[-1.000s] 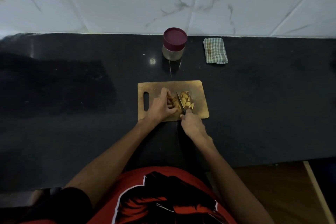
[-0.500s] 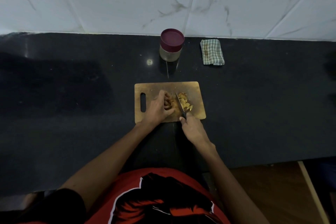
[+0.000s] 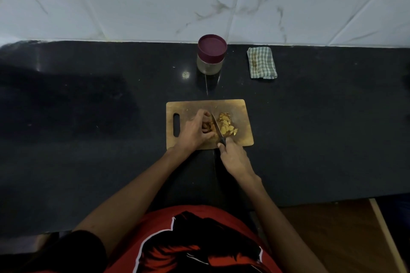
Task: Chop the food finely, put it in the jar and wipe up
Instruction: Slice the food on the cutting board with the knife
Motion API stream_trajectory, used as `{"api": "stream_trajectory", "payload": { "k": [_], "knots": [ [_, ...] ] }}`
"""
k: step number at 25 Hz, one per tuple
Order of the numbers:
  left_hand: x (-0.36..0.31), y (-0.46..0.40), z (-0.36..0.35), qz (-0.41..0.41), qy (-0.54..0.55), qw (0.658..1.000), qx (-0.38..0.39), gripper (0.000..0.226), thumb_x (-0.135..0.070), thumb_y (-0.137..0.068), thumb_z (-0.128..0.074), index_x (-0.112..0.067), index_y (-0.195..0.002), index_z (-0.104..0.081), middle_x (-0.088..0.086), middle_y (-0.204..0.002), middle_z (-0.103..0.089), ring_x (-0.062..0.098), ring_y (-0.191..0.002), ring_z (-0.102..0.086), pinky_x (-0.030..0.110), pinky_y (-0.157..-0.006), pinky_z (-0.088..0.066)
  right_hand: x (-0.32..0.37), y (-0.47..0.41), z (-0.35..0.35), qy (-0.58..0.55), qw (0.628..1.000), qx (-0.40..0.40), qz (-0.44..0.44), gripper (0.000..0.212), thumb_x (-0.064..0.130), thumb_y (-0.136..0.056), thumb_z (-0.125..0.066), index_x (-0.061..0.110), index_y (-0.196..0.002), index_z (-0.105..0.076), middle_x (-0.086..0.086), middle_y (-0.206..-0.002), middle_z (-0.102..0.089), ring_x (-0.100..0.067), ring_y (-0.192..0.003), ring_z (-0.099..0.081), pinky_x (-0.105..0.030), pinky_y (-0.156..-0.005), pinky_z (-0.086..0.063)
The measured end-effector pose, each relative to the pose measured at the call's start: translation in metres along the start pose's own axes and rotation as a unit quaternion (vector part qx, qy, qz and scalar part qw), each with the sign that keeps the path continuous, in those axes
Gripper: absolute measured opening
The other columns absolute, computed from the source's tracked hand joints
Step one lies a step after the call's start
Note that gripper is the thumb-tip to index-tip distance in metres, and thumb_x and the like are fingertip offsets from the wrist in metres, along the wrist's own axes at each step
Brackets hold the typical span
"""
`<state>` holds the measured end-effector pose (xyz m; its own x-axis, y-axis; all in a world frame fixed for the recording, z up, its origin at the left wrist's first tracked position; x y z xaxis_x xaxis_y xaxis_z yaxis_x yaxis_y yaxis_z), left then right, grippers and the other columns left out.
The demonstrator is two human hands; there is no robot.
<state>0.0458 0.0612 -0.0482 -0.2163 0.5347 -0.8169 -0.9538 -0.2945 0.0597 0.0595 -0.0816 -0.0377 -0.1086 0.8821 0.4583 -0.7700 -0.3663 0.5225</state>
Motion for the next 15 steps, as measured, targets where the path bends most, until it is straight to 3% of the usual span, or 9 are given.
{"api": "stream_trajectory", "payload": {
  "k": [5, 8, 12, 15],
  "knots": [
    [0.002, -0.001, -0.001, 0.012, -0.002, 1.000, -0.004, 0.055, -0.013, -0.075, -0.077, -0.010, -0.119, -0.044, 0.007, -0.117, -0.062, 0.013, -0.096, -0.063, 0.021, -0.079, -0.055, 0.007, 0.001, -0.001, 0.056, 0.998, -0.007, -0.012, 0.021, 0.028, -0.105, -0.039, 0.013, -0.118, -0.047, -0.010, -0.108, -0.062, -0.027, -0.098, -0.062, -0.045, -0.080, -0.052],
    [0.000, -0.001, -0.002, 0.024, -0.005, 1.000, -0.008, 0.054, -0.011, -0.075, -0.077, -0.009, -0.118, -0.045, 0.007, -0.116, -0.062, 0.014, -0.098, -0.063, 0.018, -0.078, -0.052, 0.012, 0.000, 0.001, 0.074, 0.997, 0.001, -0.026, 0.021, 0.024, -0.104, -0.040, 0.012, -0.120, -0.046, -0.011, -0.111, -0.062, -0.027, -0.100, -0.062, -0.040, -0.073, -0.046],
    [-0.003, 0.001, -0.006, 0.042, -0.015, 0.999, -0.019, 0.046, -0.007, -0.078, -0.073, -0.010, -0.115, -0.047, 0.005, -0.113, -0.062, 0.014, -0.097, -0.062, 0.020, -0.077, -0.050, 0.014, -0.002, 0.003, 0.076, 0.997, 0.006, -0.032, 0.022, 0.022, -0.103, -0.042, 0.011, -0.122, -0.047, -0.011, -0.113, -0.062, -0.027, -0.101, -0.062, -0.043, -0.081, -0.051],
    [-0.003, 0.001, -0.008, 0.048, -0.017, 0.998, -0.022, 0.039, -0.007, -0.079, -0.073, -0.012, -0.108, -0.047, 0.004, -0.105, -0.062, 0.014, -0.093, -0.063, 0.026, -0.078, -0.054, 0.016, -0.005, 0.002, 0.075, 0.997, 0.012, -0.033, 0.024, 0.019, -0.103, -0.042, 0.010, -0.124, -0.046, -0.013, -0.115, -0.061, -0.029, -0.103, -0.061, -0.041, -0.078, -0.048]
  ]
}}
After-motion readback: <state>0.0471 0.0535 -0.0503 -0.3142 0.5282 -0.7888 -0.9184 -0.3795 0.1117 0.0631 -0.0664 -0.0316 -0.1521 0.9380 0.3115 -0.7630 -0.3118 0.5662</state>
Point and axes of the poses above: each hand's wrist, its own y-axis away from the middle knuckle, its own z-axis out of the back of the hand, x = y × z, the point moved 5 cm from there along -y, towards the middle knuckle
